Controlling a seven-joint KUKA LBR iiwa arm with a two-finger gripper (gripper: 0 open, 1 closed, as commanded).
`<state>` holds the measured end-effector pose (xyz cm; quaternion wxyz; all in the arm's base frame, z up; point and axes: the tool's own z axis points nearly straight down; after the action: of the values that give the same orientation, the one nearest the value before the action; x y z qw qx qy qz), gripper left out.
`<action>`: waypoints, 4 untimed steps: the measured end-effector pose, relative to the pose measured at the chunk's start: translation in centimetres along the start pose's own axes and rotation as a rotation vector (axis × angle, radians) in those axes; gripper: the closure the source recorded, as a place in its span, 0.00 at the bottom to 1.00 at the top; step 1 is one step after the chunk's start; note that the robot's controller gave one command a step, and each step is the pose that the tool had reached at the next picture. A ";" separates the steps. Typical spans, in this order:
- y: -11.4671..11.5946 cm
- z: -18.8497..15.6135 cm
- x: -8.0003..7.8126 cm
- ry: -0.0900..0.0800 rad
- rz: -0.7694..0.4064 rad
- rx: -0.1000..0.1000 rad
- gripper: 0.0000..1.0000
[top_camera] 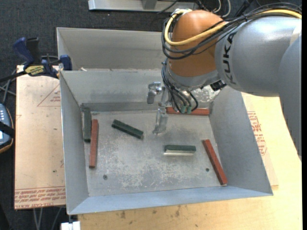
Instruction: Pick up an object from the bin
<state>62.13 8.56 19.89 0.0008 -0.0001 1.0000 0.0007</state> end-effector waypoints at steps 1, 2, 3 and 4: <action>2.9 7.2 -1.1 -0.005 0.052 -0.001 0.00; 4.0 9.7 -1.0 0.005 0.090 0.001 0.00; 5.2 8.8 0.5 0.002 0.147 0.000 0.00; 5.5 13.1 0.2 0.002 0.218 0.000 0.00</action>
Offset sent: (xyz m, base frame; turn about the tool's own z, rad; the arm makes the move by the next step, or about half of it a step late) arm 0.0135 0.0502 -0.0594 0.1386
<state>61.90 14.05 6.81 -0.0003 0.1085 0.9941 0.0006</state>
